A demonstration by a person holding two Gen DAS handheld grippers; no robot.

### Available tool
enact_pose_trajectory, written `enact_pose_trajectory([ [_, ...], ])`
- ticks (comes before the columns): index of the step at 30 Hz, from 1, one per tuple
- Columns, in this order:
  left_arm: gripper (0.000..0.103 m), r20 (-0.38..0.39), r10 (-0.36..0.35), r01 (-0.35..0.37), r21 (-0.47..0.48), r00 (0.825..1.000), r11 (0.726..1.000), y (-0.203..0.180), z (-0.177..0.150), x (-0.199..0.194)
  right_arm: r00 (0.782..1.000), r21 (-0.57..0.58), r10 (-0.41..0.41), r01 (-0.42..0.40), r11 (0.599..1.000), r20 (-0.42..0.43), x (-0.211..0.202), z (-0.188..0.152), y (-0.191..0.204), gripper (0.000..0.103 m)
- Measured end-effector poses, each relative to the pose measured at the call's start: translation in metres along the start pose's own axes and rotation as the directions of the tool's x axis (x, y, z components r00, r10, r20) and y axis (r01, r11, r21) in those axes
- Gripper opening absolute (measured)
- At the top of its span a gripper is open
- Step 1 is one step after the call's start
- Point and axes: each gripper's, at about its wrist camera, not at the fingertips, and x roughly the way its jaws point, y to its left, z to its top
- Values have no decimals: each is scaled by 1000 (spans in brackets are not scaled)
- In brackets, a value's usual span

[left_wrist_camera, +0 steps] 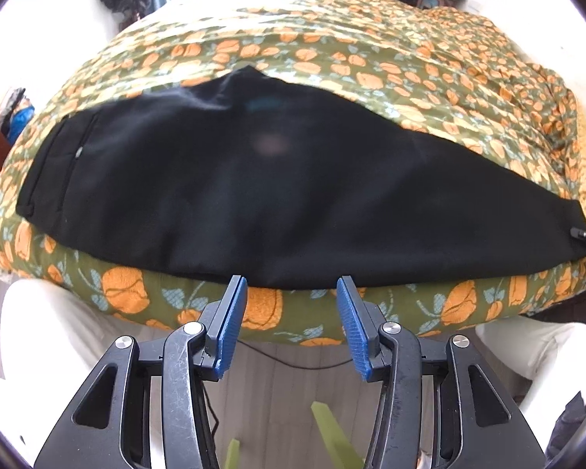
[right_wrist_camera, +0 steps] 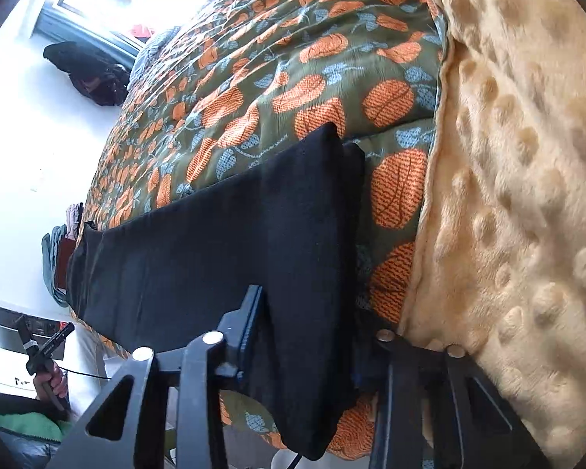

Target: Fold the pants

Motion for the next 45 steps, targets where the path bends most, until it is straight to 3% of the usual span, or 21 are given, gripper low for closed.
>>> enact_pose_trajectory([
  [3,53,38,4,-5,24,999,1000,0,2,-7,989,27,139,-141,990,52,-13,-3,12,13],
  [6,56,63,-10,8,31,998,999,2,7,-8,943,29,301,-307,951,139,-35,-10,42,13],
  [10,56,98,-40,40,-1,994,999,9,22,-6,871,-39,459,-459,887,173,-41,-16,118,13],
  [14,57,116,-90,101,-88,989,991,28,38,-7,817,-124,561,-548,827,134,-4,-20,221,13],
  [15,57,116,-99,111,-108,988,988,33,40,-7,816,-148,566,-550,822,118,12,-23,249,13],
  [19,63,110,-106,123,-166,988,978,61,43,-6,865,-263,497,-465,846,67,94,-40,362,20],
  [20,65,106,-99,117,-170,989,979,66,42,-6,884,-287,465,-431,856,58,117,-47,386,29],
  [21,65,100,-89,105,-176,991,979,72,41,-7,909,-310,413,-380,872,49,140,-54,407,54],
  [22,66,94,-83,99,-180,992,979,78,39,-8,938,-336,346,-319,886,25,163,-64,426,64],
  [24,68,95,-92,109,-188,991,976,84,34,-10,964,-391,266,-244,887,3,185,-85,448,69],
  [26,69,109,-143,161,-184,984,970,83,30,-13,968,-465,250,-205,861,35,171,-108,453,72],
  [28,65,109,-250,264,-155,962,952,70,33,-9,968,-531,228,-140,835,102,140,-132,441,83],
  [30,47,84,-336,343,-87,938,935,46,42,-2,965,-553,196,-69,830,175,108,-141,413,90],
  [31,37,53,-355,357,-43,933,933,33,48,5,963,-550,169,-25,835,212,94,-148,398,90],
  [33,28,8,-373,373,34,928,927,10,60,20,957,-515,121,33,857,263,74,-154,370,90],
  [39,24,-60,-252,257,122,966,959,-21,73,59,936,-385,70,73,920,345,46,-161,317,90],
  [43,34,-84,-162,174,157,983,972,-29,71,75,934,-366,90,46,929,346,50,-162,316,90],
  [45,37,-86,-155,166,149,984,975,-30,70,79,938,-380,103,33,924,331,61,-158,321,90],
])
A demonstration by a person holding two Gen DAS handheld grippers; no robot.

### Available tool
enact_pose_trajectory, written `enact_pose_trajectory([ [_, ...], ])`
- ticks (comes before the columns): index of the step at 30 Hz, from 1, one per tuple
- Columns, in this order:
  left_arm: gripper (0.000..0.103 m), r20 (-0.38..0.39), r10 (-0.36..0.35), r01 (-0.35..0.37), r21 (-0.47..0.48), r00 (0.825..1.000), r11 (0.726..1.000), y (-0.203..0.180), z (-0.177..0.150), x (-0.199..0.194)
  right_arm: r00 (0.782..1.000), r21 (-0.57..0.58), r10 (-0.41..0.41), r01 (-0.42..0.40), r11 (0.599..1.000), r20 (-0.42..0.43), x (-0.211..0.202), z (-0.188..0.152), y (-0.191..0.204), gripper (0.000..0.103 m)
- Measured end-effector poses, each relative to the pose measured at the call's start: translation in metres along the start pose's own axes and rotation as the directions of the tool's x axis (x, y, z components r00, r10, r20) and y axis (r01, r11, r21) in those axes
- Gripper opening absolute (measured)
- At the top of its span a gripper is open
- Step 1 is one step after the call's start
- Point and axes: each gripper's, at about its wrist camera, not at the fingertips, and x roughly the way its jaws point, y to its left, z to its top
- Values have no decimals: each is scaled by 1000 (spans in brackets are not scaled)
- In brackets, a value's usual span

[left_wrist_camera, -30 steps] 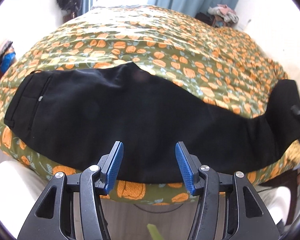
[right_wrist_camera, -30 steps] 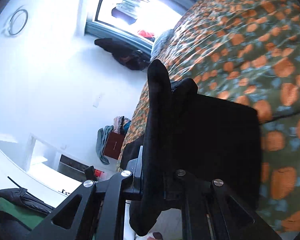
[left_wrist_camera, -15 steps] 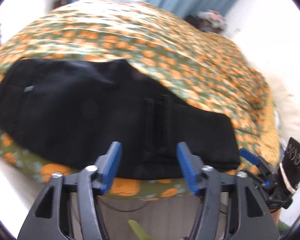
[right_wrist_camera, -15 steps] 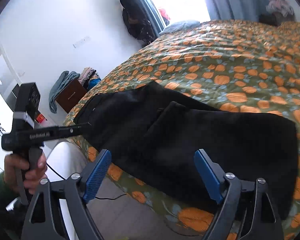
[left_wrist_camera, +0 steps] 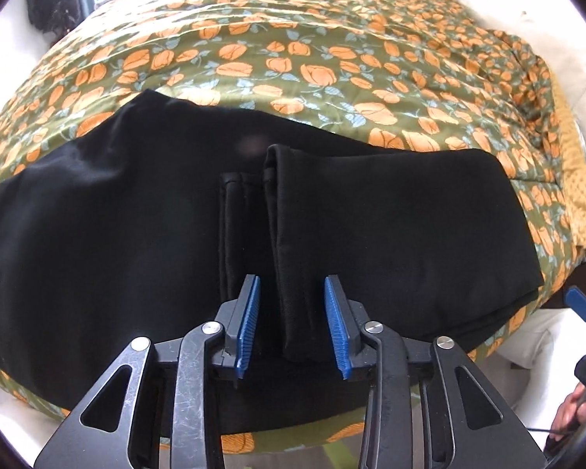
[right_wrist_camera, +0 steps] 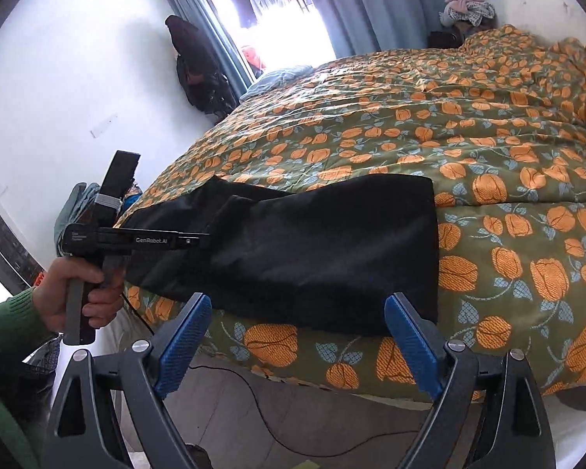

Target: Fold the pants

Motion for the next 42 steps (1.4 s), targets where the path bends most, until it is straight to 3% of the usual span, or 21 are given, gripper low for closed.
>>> enact_pose_trajectory([
  [1,36,-1,-12,12,-5,1000,1000,0,-1,1,1000,-3,12,-12,1000,-2,2,0,0,90],
  [3,9,-8,-49,49,-10,999,999,0,-3,1,1000,-12,25,-25,1000,0,3,-1,2,90],
  [11,5,105,-47,54,-65,993,996,13,-9,-50,999,-7,14,-14,1000,50,-7,-2,-3,90],
  [12,4,106,-35,43,-68,994,997,16,-11,-48,998,-3,11,-10,1000,59,-9,-2,-4,90],
  [15,5,14,3,-2,-66,1000,998,23,-20,-14,998,13,5,-5,1000,61,-8,-2,-9,90],
  [19,12,7,38,-38,-40,999,998,15,-21,-13,999,29,9,-10,1000,35,0,-3,-13,90],
  [21,27,56,43,-41,-36,998,999,12,-17,-28,999,22,3,-4,1000,42,-3,-4,-12,90],
  [23,71,108,66,-62,-35,992,997,14,-13,-37,999,21,-2,1,1000,50,-5,-5,-12,90],
  [25,74,115,100,-96,-35,988,995,18,-9,-33,999,35,-2,1,999,47,-4,-5,-15,90],
  [28,73,28,95,-94,-40,995,995,25,-2,-8,999,51,6,-8,999,46,-2,-5,-19,90],
  [30,63,-37,85,-86,-44,996,995,25,-1,8,999,45,5,-8,999,49,-2,-5,-18,90],
  [31,31,-43,58,-60,-47,997,997,24,-2,11,999,42,5,-7,999,51,-3,-5,-18,90],
  [32,13,-41,52,-54,-53,998,997,22,-1,10,999,37,3,-5,999,54,-4,-6,-17,90],
  [35,8,-10,22,-23,-60,1000,998,15,2,-7,998,33,-10,8,999,65,-8,-6,-18,90],
  [38,8,70,3,3,-81,998,997,26,4,-43,997,56,-24,20,998,77,-14,-3,-25,90],
  [42,9,39,44,-42,-55,998,998,36,-2,-28,995,50,-33,29,998,94,-20,16,-36,90],
])
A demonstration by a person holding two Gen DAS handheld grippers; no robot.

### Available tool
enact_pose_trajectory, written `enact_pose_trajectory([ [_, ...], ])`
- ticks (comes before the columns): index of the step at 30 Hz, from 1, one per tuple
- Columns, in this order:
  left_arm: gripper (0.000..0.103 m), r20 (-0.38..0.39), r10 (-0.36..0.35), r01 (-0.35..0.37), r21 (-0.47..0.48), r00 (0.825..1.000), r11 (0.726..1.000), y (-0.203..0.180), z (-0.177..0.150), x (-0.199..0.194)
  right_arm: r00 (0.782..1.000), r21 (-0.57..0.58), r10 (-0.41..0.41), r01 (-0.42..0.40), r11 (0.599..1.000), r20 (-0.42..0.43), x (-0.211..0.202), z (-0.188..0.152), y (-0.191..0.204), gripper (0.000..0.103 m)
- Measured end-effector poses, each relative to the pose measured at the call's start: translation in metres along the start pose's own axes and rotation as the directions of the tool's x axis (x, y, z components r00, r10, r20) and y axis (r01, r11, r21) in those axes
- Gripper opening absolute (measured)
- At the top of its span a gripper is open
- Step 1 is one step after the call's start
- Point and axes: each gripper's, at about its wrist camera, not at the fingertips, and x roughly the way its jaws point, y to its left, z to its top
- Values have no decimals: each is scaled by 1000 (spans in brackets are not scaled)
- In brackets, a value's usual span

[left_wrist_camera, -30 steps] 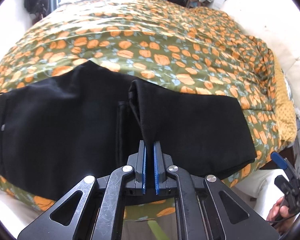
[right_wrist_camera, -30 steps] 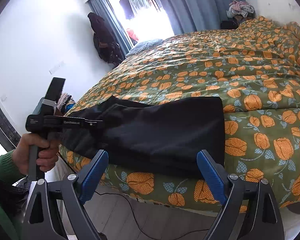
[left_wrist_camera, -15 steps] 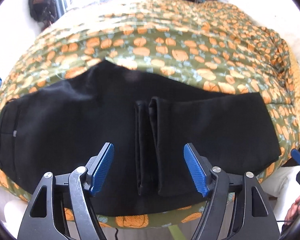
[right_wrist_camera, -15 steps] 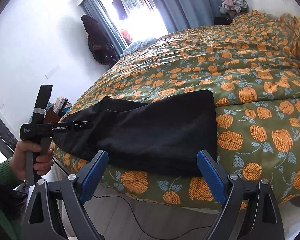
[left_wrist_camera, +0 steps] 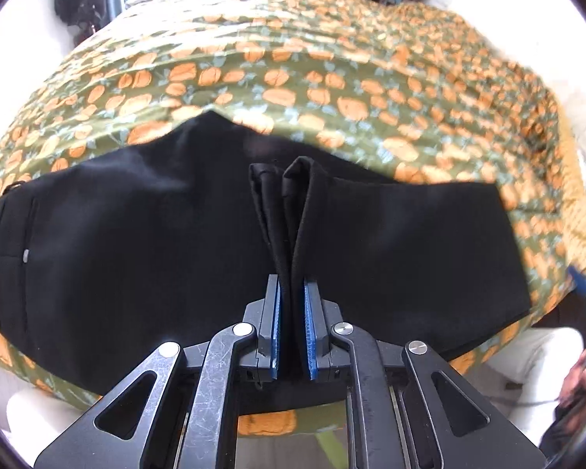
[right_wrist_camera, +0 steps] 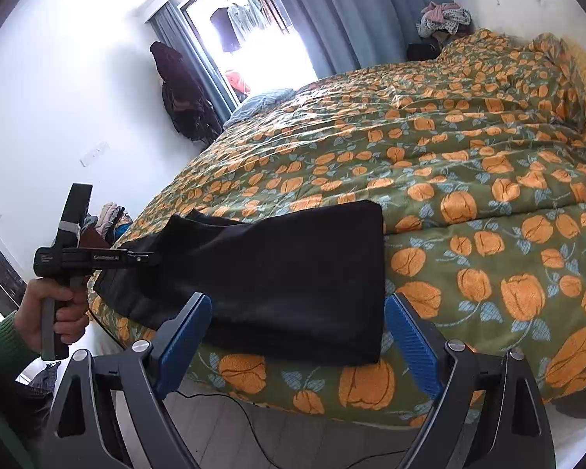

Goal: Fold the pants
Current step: 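Lift the pinched crease with the left tool while the right tool grasps the trouser end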

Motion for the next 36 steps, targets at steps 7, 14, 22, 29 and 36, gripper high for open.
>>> enact_pose_trajectory([
  [7,16,-18,42,-42,28,999,999,-6,-13,29,976,-80,168,-180,980,-139,73,47,11,90],
  [14,21,-10,28,-28,23,1000,999,-3,-15,29,922,38,166,-163,986,-350,140,45,-19,86],
  [22,31,1,17,-17,13,1000,1000,-2,-17,30,906,145,180,-133,980,-384,184,66,-51,80],
  [29,51,15,-5,5,23,1000,1000,-6,-19,31,954,89,185,-168,982,-235,89,67,-17,86],
  [36,67,13,-22,22,-28,1000,999,15,-20,-5,941,141,105,-63,988,-320,91,-20,-5,89],
])
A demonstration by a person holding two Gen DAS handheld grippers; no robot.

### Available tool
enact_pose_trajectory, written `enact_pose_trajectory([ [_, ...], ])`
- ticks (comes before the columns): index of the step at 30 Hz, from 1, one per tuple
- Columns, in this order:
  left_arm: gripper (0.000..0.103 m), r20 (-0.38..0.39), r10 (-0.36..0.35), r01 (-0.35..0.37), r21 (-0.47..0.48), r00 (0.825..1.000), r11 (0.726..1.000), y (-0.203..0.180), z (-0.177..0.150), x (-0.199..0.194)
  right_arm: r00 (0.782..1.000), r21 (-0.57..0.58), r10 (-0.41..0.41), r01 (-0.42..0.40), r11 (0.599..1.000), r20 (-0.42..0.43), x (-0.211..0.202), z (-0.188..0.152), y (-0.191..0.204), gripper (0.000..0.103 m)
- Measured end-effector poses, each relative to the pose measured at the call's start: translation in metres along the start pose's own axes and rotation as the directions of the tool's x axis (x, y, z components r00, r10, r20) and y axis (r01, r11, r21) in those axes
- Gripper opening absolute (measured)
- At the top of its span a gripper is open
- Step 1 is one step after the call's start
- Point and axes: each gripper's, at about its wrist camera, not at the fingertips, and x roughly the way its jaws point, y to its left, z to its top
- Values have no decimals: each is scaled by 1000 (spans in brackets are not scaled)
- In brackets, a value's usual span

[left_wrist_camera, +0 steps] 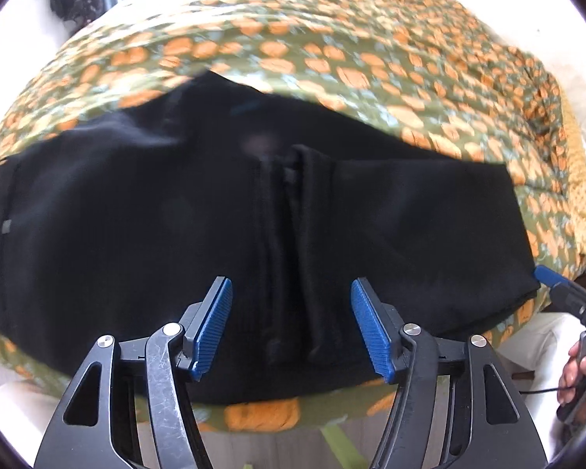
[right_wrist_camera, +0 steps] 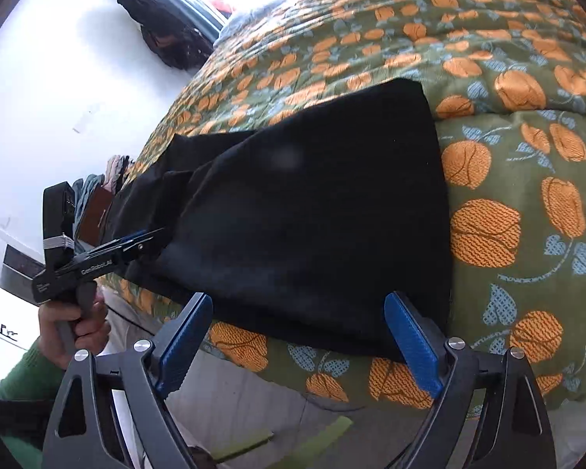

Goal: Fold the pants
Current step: 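Lift the pinched crease with the left tool while the right tool grasps the trouser end, then fold the trouser half over onto the other half with the left tool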

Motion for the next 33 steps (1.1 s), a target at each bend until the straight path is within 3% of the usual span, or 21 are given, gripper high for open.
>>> enact_pose_trajectory([
  [2,87,65,-11,15,-68,998,998,34,1,-27,996,5,3,-4,1000,93,-20,1,10,90],
  [5,96,155,111,-76,-216,982,973,117,9,-63,982,24,37,-42,999,185,-41,3,17,93],
  [7,96,165,194,-126,-351,967,928,183,15,-77,981,7,43,-45,999,187,-42,3,22,93],
  [9,96,163,209,-110,-470,964,876,244,16,-82,986,-9,48,-47,999,157,-36,1,26,93],
  [11,96,132,166,-68,-549,977,833,291,17,-72,990,-6,49,-48,999,129,-33,-3,25,93],
  [13,96,87,67,-6,-566,994,825,318,17,-49,992,5,57,-57,998,109,-29,-11,28,93],
  [15,96,27,-14,27,-568,1000,822,330,14,-20,994,14,62,-64,998,93,-23,-19,33,93],
  [18,96,13,-136,116,-597,991,793,325,3,7,995,6,70,-70,997,66,-15,-25,41,93],
  [19,84,30,-124,118,-586,992,802,316,1,1,996,-3,70,-70,998,58,-13,-26,45,93],
  [20,61,48,-115,122,-567,992,815,311,3,-3,996,-13,69,-68,998,52,-11,-27,47,93],
  [21,50,50,-98,109,-557,994,823,306,3,-8,997,-26,65,-64,998,48,-11,-28,50,93],
  [22,29,46,-69,83,-561,997,823,304,3,-14,997,-38,60,-59,998,48,-11,-28,53,93],
  [23,23,46,-63,78,-568,997,819,305,5,-18,997,-50,55,-53,997,50,-12,-28,55,93],
  [26,16,45,-45,63,-607,998,792,299,12,-42,995,-65,55,-50,997,79,-18,-25,58,93],
  [28,15,75,-45,81,-599,996,796,283,22,-67,993,-71,59,-52,996,100,-21,-22,57,93],
  [31,15,136,-85,144,-522,987,841,232,47,-107,990,-73,60,-51,996,131,-26,-19,55,93],
  [33,15,167,-124,185,-429,978,884,180,69,-127,986,-64,65,-56,996,153,-30,-20,51,93],
])
